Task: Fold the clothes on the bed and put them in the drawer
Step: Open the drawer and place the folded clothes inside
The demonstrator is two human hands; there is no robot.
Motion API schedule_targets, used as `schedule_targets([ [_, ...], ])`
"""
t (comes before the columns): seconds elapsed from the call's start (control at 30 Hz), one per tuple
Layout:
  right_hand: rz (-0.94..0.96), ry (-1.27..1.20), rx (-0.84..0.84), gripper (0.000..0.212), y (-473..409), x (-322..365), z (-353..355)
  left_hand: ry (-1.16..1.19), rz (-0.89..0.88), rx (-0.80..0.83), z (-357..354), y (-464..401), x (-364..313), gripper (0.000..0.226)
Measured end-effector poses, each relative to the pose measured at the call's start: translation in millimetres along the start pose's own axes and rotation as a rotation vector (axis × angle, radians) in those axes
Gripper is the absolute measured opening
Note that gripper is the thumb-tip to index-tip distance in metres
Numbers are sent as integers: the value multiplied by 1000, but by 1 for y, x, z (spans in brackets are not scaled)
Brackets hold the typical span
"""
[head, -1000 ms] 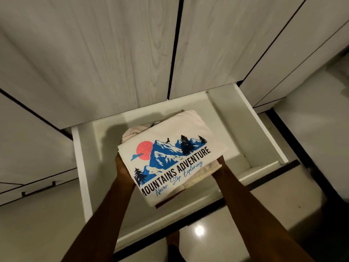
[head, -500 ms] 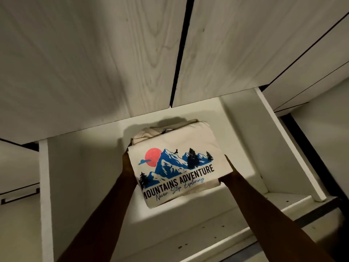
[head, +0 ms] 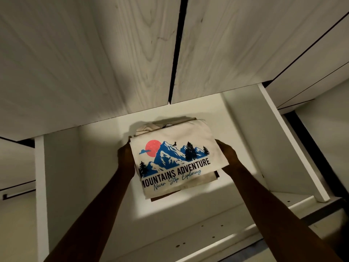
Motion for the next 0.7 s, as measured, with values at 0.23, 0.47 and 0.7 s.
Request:
schedule_targets([
  [0.23, 626, 696, 44, 47, 12, 11, 17, -764, -815, -165, 30, 59, -11, 55],
  [0.47, 738, 1121, 334, 100, 27, -24, -3, -1348, -774, 321, 40, 58, 28, 157],
  [0.7, 646, 1207, 424, 152, 16, -30, -4, -1428, -747, 316, 36, 39, 35, 165],
])
Point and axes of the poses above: each hand's wrist, its own y-axis away from the middle knuckle, its own z-axis out of the back of the hand, x = y × z, the point moved 3 cm from there along -y, towards the middle knuckle, and after that the axes turned 12 degrees about -y, right-handed, at the moved point
